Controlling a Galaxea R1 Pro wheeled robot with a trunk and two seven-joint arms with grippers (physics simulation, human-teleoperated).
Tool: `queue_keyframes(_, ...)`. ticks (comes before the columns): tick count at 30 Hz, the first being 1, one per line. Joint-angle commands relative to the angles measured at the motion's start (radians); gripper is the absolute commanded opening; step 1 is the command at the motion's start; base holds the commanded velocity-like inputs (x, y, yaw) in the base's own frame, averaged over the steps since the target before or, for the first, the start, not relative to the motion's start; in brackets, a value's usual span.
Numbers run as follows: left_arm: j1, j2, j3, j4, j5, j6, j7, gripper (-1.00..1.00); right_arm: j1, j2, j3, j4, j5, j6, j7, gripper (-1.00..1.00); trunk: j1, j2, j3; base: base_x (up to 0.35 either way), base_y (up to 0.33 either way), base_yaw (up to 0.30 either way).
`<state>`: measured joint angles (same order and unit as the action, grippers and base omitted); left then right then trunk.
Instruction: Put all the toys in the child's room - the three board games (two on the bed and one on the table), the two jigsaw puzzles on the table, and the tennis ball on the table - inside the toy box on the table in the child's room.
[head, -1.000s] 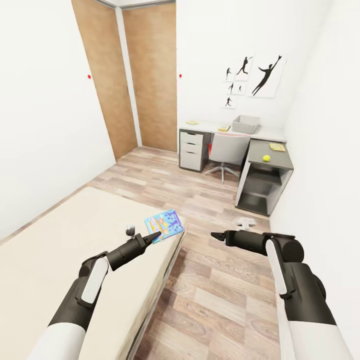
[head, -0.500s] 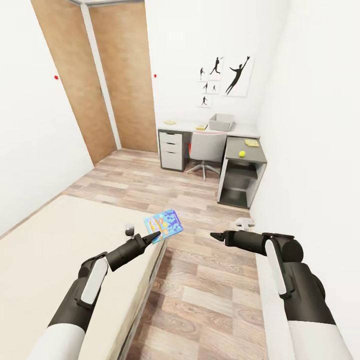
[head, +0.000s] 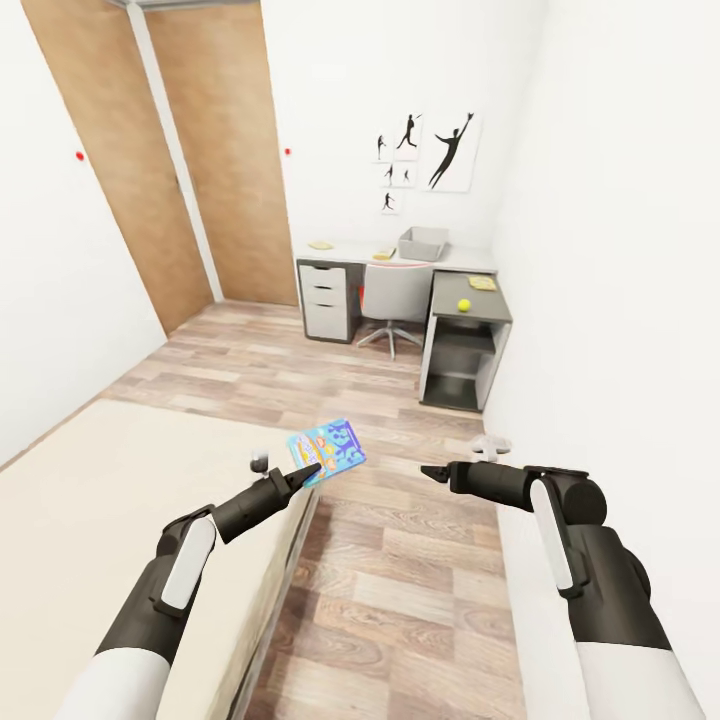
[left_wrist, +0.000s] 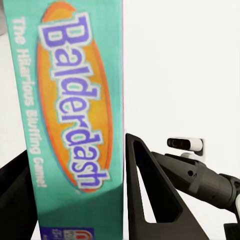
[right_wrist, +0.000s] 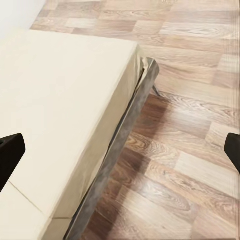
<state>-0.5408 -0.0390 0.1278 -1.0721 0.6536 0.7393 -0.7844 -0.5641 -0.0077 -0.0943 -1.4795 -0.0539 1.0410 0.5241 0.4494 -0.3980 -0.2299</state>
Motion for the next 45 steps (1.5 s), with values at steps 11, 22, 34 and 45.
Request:
queue_keyframes(11,-0.001,-0.001,0.003,0.000,0.001,0.006,0.001,-1.00,-0.002,0.000,-0.002,-0.001,-0.006,0.006,-0.001,1.00,0.001,-0.002,-0.002,0.000,0.000,-0.248)
queue_keyframes(22,0.001,-0.003,0.047,0.000,0.003,0.006,-0.003,-1.00,-0.002,0.000,-0.002,-0.001,-0.007,0.006,-0.001,1.00,0.001,-0.002,-0.002,0.000,0.031,-0.048)
queue_keyframes(34,0.001,-0.002,0.054,-0.002,0.003,0.004,-0.004,-1.00,-0.002,0.000,-0.003,-0.001,-0.005,0.006,-0.001,1.00,0.001,-0.002,-0.002,0.000,0.088,-0.123)
queue_keyframes(45,0.001,-0.002,0.055,-0.003,0.003,0.003,-0.005,-1.00,-0.001,-0.001,-0.004,-0.002,-0.006,0.006,-0.001,1.00,0.001,-0.002,-0.002,0.000,0.007,-0.104)
